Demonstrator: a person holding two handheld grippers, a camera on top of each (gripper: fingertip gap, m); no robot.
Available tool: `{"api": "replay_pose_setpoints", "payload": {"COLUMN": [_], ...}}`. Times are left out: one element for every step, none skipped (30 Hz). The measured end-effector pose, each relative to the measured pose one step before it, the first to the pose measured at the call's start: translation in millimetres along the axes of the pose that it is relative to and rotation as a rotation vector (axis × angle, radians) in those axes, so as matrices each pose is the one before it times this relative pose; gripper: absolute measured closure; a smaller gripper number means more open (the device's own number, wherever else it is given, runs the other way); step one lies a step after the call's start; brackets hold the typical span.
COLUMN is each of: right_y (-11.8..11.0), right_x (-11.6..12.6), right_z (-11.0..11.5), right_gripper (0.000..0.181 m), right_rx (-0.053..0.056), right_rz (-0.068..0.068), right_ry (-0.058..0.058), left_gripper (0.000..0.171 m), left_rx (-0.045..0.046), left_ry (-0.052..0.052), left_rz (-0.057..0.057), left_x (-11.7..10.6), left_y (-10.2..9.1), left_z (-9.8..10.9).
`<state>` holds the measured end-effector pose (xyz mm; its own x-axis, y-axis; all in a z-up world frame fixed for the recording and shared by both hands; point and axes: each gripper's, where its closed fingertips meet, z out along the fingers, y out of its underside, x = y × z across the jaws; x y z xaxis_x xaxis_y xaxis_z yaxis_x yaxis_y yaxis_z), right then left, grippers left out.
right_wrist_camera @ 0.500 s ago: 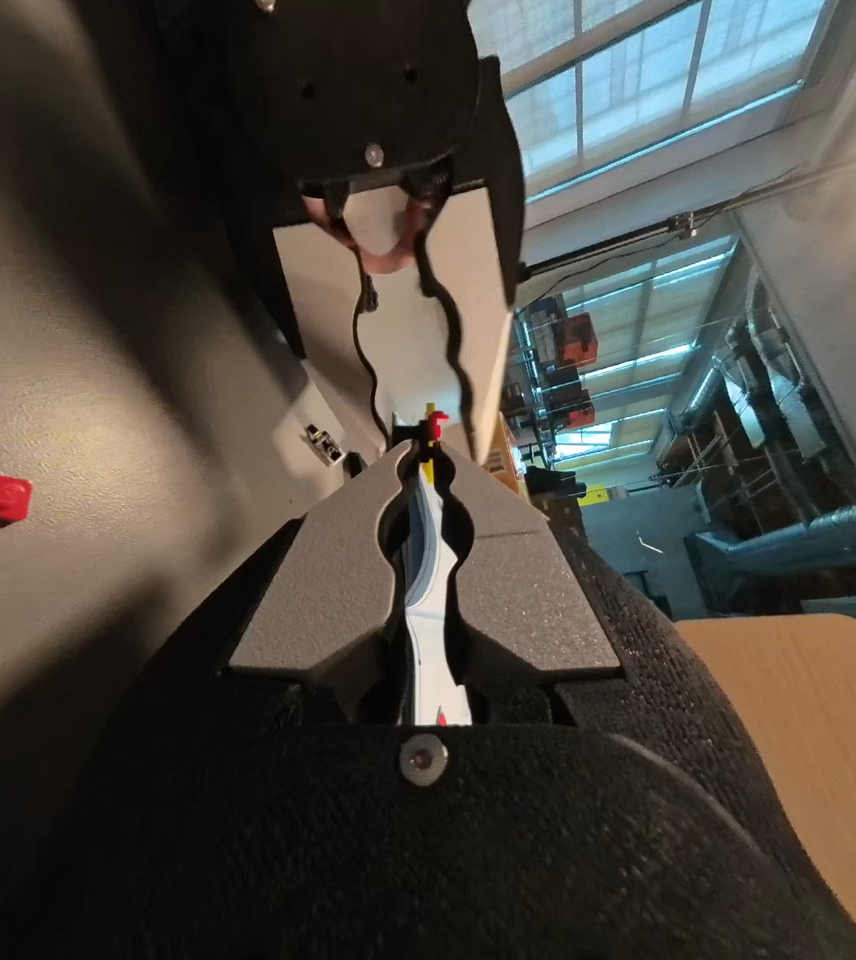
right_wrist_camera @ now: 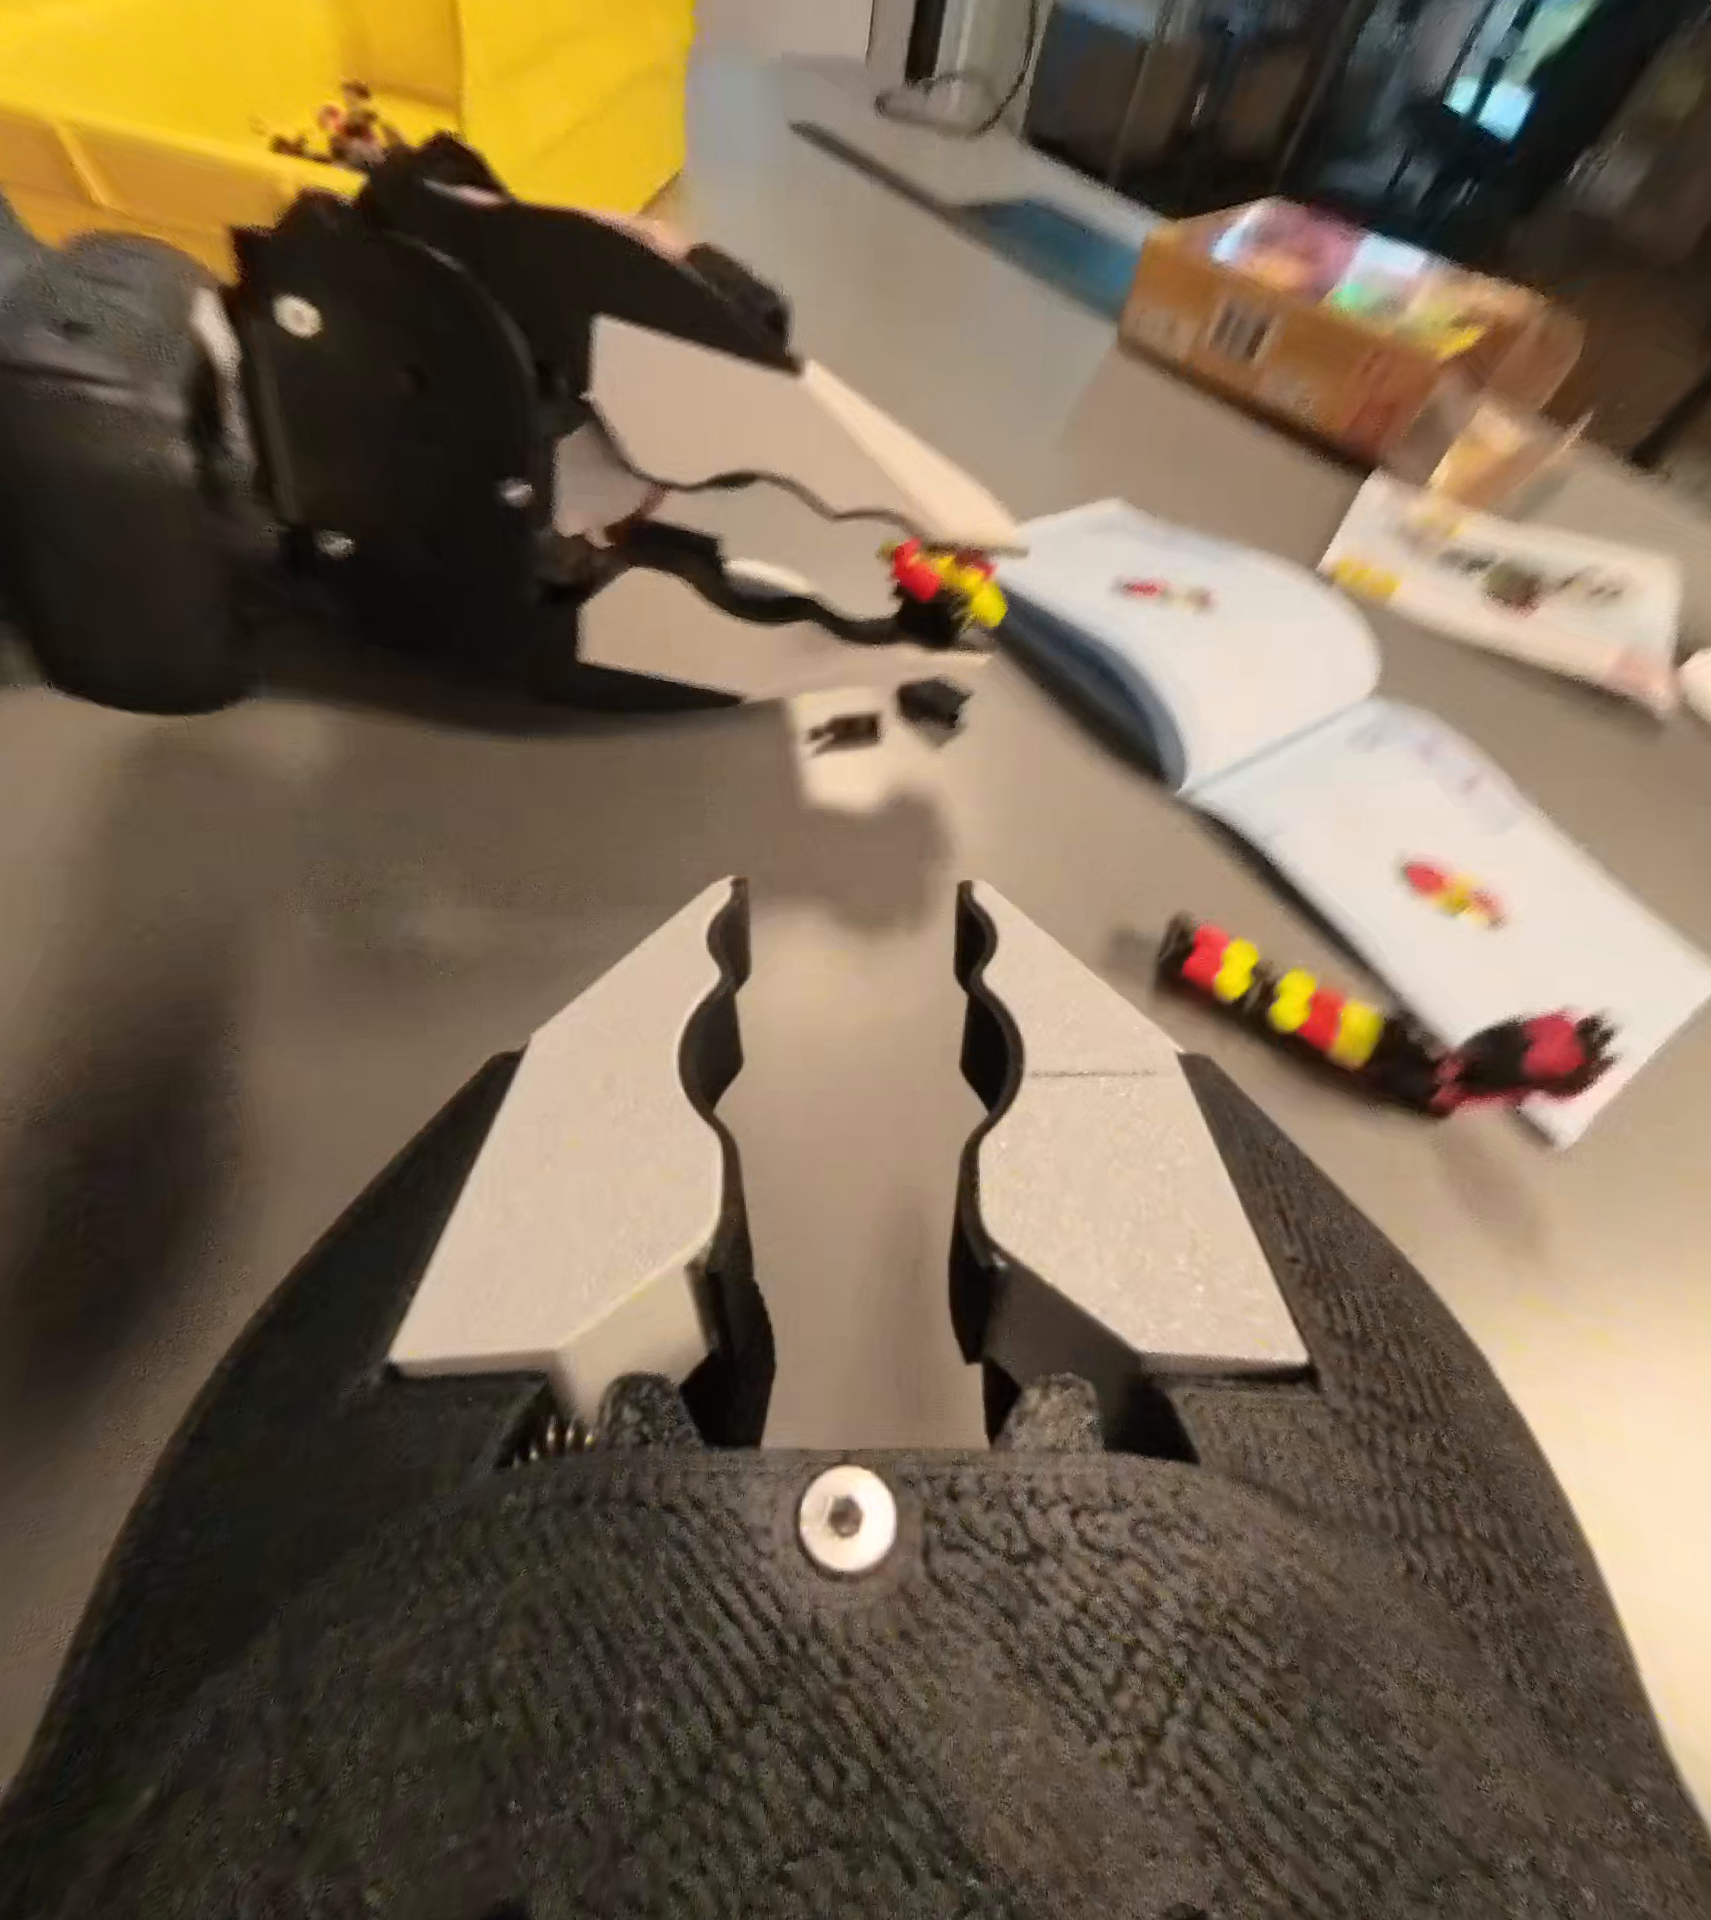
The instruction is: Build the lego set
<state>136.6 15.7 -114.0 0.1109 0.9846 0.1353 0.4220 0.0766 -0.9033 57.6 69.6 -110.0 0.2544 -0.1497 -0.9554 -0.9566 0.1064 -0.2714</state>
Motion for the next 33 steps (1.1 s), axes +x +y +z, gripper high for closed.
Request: {"api": "replay_pose_setpoints", "payload": {"right_y": [5.71,5.52,4.60,4.12,3.63,2.64,0.63,-0.23,0.53,1.85,2.43,1.33,0.87,1.92,2.22,2.30,1.65,0.62,0.20,0.32,0.34,-0.23,-0.15,-0.37,-0.40,-0.57,-0.46,-0.43,-0.46,-0.17,0.15,-1.43,-6.30], "right_x": [-8.14,-7.80,-6.16,-2.93,-0.91,-0.02,-1.09,-2.80,-3.39,-2.76,-1.93,-1.31,0.00,1.73,3.07,3.15,1.78,-0.12,-1.20,-2.10,-1.93,-1.10,-0.78,-0.97,-1.10,-1.40,-2.42,-2.19,-0.66,0.04,1.12,3.59,5.92], "right_z": [-4.69,-2.04,-0.01,1.40,2.12,2.36,2.34,2.47,2.55,2.55,1.89,0.46,-0.75,-1.29,-1.57,-1.51,-1.13,-0.78,-0.30,0.04,0.43,0.23,0.37,0.61,0.78,0.79,0.81,0.94,0.62,0.22,-0.72,-2.88,-6.71], "right_gripper": [0.142,0.141,0.139,0.139,0.139,0.140,0.141,0.141,0.142,0.142,0.142,0.144,0.145,0.146,0.147,0.149,0.151,0.152,0.154,0.155,0.157,0.159,0.160,0.161,0.162,0.164,0.168,0.174,0.175,0.176,0.176,0.176,0.175], "right_rx": [-0.0281,-0.0268,-0.0244,-0.0209,-0.0213,-0.0236,-0.0132,-0.0097,-0.0148,-0.0216,-0.0225,-0.0114,-0.0011,-0.0044,-0.0041,-0.0039,-0.0030,0.0003,0.0002,-0.0022,-0.0031,0.0001,-0.0005,-0.0004,-0.0004,-0.0006,-0.0011,-0.0011,-0.0004,-0.0009,-0.0028,0.0033,0.0285], "right_rz": [0.0312,0.0157,0.0042,-0.0118,-0.0201,-0.0191,-0.0121,-0.0039,-0.0003,-0.0065,-0.0094,-0.0036,0.0050,0.0129,0.0165,0.0169,0.0138,0.0096,0.0062,0.0039,0.0040,0.0031,0.0047,0.0040,0.0023,0.0000,-0.0044,-0.0071,-0.0073,-0.0066,-0.0061,-0.0211,-0.0399], "right_ry": [-0.0049,-0.0060,0.0014,0.0169,0.0214,0.0183,0.0075,-0.0052,-0.0085,-0.0043,-0.0006,-0.0014,0.0004,0.0056,0.0092,0.0090,0.0014,-0.0076,-0.0104,-0.0157,-0.0145,-0.0118,-0.0107,-0.0128,-0.0130,-0.0133,-0.0186,-0.0176,-0.0108,-0.0158,-0.0196,-0.0121,-0.0004], "left_gripper": [0.149,0.149,0.149,0.149,0.149,0.149,0.149,0.149,0.149,0.149,0.149,0.149,0.149,0.149,0.149,0.149,0.149,0.149,0.149,0.149,0.149,0.149,0.149,0.149,0.149,0.149,0.149,0.149,0.149,0.149,0.149,0.149,0.149], "left_rx": [0.00840,0.01036,0.01076,0.00927,0.00838,0.00944,0.00959,0.00866,0.00513,0.00392,0.00521,0.00560,0.00529,0.00459,0.00522,0.00628,0.00585,0.00599,0.00640,0.00502,0.00308,0.00286,0.00439,0.00555,0.00751,0.00908,0.00861,0.00423,-0.00723,-0.00807,0.00848,0.02051,0.02244], "left_ry": [-0.0002,0.0013,-0.0010,-0.0014,-0.0043,-0.0073,-0.0053,-0.0055,-0.0064,-0.0056,-0.0043,-0.0023,-0.0033,-0.0046,-0.0045,-0.0040,-0.0036,-0.0038,-0.0016,-0.0001,-0.0004,-0.0008,-0.0016,-0.0013,-0.0013,-0.0018,-0.0018,-0.0042,-0.0187,-0.0270,-0.0166,-0.0076,-0.0140], "left_rz": [0.0112,0.0080,0.0073,0.0098,0.0127,0.0138,0.0124,0.0109,0.0097,0.0079,0.0060,0.0043,0.0029,0.0020,0.0016,0.0025,0.0042,0.0055,0.0054,0.0047,0.0045,0.0043,0.0031,0.0030,0.0039,0.0061,0.0083,0.0104,0.0144,0.0116,0.0039,-0.0012,-0.0027], "left_x": [1.12,0.97,0.51,0.45,0.07,-0.49,-0.14,-0.26,-0.49,-0.52,-0.46,-0.10,-0.38,-0.62,-0.66,-0.54,-0.30,-0.30,0.11,0.45,0.18,0.13,-0.10,-0.14,0.03,0.02,0.18,-0.01,-2.44,-3.80,-2.42,-1.28,-2.34], "left_y": [-2.87,-3.18,-3.17,-2.86,-2.52,-2.52,-2.55,-2.25,-1.61,-1.33,-1.27,-1.19,-0.97,-0.88,-1.01,-1.26,-1.23,-1.46,-1.51,-1.16,-0.75,-0.63,-0.80,-1.03,-1.56,-1.92,-2.02,-1.41,0.23,0.39,-1.47,-3.33,-4.20], "left_z": [-0.16,-0.50,-0.90,-1.08,-1.23,-1.20,-1.09,-1.00,-0.78,-0.61,-0.60,-0.40,-0.38,-0.33,-0.39,-0.39,-0.28,-0.32,-0.28,-0.21,-0.08,-0.12,-0.14,-0.26,-0.35,-0.40,-0.36,-0.03,0.37,0.23,-0.40,-0.64,-0.52]}}
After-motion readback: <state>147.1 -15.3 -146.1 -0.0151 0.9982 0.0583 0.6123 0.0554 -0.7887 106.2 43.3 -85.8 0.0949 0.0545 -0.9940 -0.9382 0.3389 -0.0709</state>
